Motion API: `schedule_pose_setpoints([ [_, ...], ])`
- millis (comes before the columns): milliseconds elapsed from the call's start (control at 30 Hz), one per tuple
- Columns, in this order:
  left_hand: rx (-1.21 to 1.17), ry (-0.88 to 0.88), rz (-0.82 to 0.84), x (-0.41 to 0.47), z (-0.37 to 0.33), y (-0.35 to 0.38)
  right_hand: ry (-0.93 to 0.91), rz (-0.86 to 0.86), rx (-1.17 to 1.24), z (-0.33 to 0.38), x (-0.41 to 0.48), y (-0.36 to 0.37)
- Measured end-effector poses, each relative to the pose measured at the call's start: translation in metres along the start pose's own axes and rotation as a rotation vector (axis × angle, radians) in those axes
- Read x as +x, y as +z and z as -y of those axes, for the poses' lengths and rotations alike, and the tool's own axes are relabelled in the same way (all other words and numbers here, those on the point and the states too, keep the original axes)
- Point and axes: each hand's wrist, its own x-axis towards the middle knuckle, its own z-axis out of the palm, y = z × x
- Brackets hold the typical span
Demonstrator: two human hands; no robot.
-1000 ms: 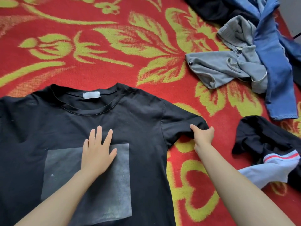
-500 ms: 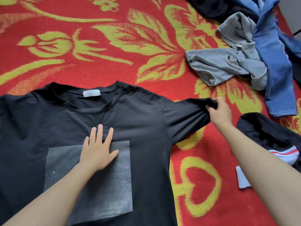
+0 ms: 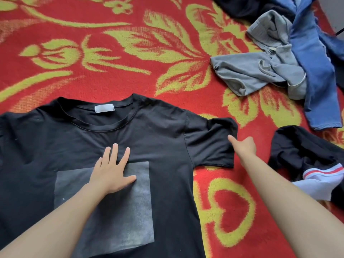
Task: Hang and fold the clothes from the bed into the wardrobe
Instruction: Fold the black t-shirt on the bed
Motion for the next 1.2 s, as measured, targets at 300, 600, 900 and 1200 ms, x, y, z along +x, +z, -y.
schedule_pose_setpoints([
  [300,-0.048,0.000,0.022,-0.001,-0.001,-0.005,0.088,0.075,0.541,-0.013,-0.023,0.006],
  [600,-0.950,-0.019,-0.292,-0.014,0.011,-0.018,-1.109,-0.133,0.154,0.039,-0.139,0.021],
  [900,-1.784,-0.228,-0.256,-0.024,0.005,-0.001,-0.981,0.406,-0.322,-0.011,-0.165,0.054],
  [1200,-1.774,-0.446,-0.362,0.008,-0.017,-0.012,-1.155,0.186,-0.842,-0.051,-0.135,0.067],
])
